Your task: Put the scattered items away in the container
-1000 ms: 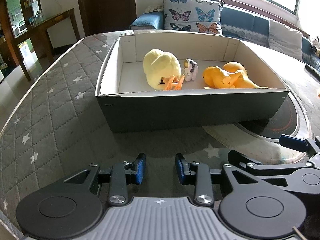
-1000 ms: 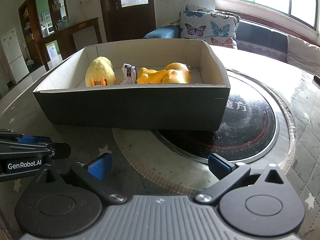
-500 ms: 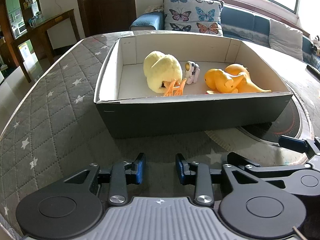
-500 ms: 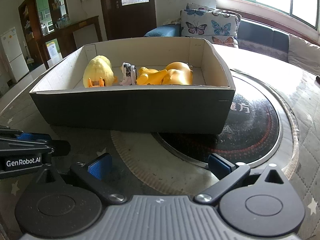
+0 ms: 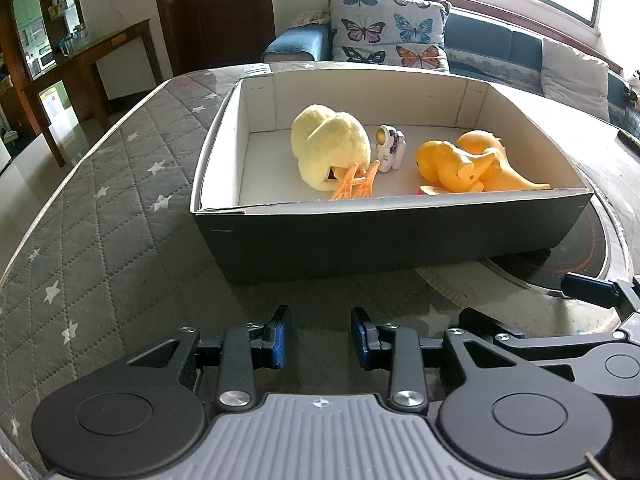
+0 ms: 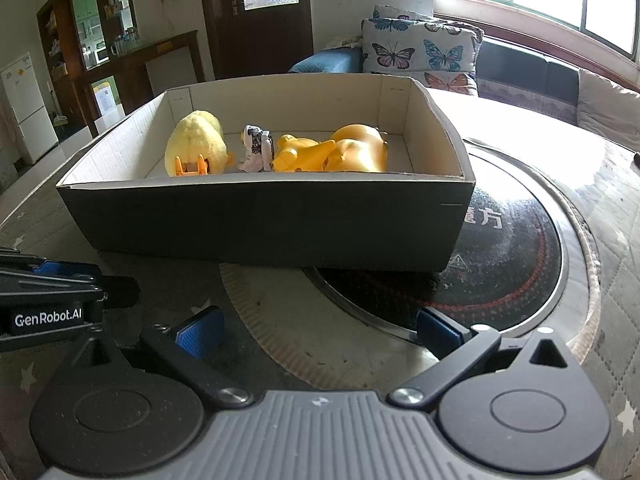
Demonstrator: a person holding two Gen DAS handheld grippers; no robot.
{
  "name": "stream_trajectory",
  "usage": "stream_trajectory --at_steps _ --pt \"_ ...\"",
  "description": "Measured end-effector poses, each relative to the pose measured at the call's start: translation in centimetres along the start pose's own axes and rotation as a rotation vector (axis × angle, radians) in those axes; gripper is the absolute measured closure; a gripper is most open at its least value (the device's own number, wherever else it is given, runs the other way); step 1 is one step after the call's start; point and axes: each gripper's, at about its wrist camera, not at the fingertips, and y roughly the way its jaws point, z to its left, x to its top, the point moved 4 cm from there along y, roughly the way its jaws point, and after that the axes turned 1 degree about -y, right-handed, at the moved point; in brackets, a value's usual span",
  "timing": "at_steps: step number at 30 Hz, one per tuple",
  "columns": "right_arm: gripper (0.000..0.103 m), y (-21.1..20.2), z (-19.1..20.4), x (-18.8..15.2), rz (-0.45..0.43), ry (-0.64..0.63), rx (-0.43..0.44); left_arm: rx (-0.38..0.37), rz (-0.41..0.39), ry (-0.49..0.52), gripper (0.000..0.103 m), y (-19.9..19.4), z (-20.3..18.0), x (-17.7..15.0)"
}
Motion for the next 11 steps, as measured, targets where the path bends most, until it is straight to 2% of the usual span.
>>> stream_trajectory --at_steps 11 --pt "0.0 0.0 -0.01 0.04 0.001 0.0 0.001 0.0 -0.02 0.007 0.068 0.02 0.08 0.19"
